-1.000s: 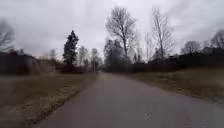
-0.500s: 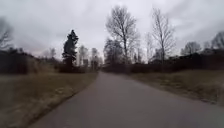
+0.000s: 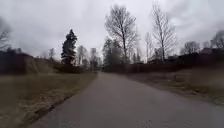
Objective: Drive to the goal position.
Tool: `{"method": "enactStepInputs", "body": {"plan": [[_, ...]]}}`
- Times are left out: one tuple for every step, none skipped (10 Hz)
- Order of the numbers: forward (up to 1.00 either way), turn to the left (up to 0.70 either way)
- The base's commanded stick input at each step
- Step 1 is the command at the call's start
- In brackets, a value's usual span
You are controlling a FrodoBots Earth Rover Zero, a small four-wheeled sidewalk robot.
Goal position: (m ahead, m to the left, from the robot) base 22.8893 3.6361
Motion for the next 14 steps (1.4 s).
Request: {"method": "enactStepInputs", "body": {"plan": [[0.7,-0.01],[0.7,0.0],[0.7,0.0],[0.7,0.0],[0.7,0.0],[0.7,0.0],[0.7,0.0],[0.7,0.0],[0.7,0.0],[0.7,0.0],[0.7,0.0],[0.7,0.0],[0.7,0.0],[0.7,0.0]]}}
